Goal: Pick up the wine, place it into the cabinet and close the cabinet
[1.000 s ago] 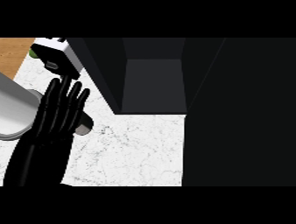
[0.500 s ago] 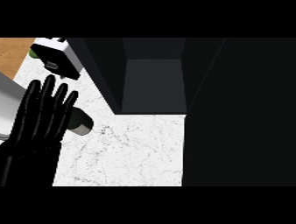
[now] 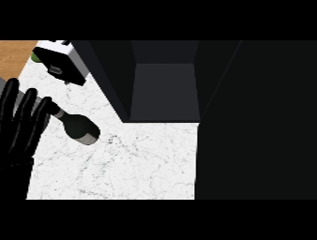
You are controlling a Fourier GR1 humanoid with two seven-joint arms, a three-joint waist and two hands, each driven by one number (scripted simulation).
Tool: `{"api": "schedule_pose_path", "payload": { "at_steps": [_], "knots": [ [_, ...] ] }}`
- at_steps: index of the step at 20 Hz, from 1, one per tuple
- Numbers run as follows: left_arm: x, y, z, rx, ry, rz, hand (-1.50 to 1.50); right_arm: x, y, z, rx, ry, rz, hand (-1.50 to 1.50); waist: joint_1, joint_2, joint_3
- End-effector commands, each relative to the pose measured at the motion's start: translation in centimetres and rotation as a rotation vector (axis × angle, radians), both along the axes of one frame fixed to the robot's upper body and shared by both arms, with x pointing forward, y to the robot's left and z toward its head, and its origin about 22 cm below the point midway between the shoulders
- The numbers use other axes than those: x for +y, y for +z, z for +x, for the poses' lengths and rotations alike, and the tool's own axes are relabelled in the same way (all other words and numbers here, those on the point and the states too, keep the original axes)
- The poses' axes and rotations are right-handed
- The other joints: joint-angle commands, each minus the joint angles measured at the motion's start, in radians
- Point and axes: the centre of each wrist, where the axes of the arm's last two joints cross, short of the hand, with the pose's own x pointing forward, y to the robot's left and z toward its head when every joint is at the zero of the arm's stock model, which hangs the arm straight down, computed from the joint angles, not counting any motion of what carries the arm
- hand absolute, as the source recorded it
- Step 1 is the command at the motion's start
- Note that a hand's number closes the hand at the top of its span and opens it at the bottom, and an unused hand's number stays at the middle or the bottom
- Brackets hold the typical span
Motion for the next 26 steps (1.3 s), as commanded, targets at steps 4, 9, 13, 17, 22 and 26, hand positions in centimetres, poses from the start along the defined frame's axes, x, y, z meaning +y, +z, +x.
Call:
{"api": "schedule_pose_path", "payload": {
  "at_steps": [4, 9, 13, 17, 22, 26],
  "knots": [
    [2.5, 0.6, 0.8, 0.011, 0.057, 0.007, -1.50, 0.4, 2.0, -2.7, -0.052, 0.009, -0.001, -1.50, -0.001, 0.001, 0.000],
    [5.6, 0.5, 0.9, 0.033, 0.106, 0.037, -1.50, -0.5, 2.7, -2.8, -0.048, -0.001, 0.016, -1.50, -0.001, 0.000, 0.000],
    [7.0, 0.1, 1.9, 0.046, 0.116, 0.011, -1.50, -0.5, 1.9, -3.7, -0.042, 0.008, -0.010, -1.50, -0.005, 0.000, 0.000],
    [9.0, -1.4, 2.6, 0.112, 0.132, 0.027, -1.50, 0.0, 2.3, -2.7, -0.059, 0.007, 0.010, -1.50, -0.002, 0.000, 0.000],
    [8.6, -4.8, 3.0, 0.157, 0.109, -0.002, -1.50, -0.3, 3.0, -2.6, -0.057, 0.001, 0.011, -1.50, -0.001, 0.001, 0.000],
    [10.0, -5.0, 4.4, 0.200, 0.090, 0.014, -1.50, 0.4, 2.4, -2.1, -0.064, -0.006, 0.028, -1.50, -0.003, 0.001, 0.000]
  ]
}}
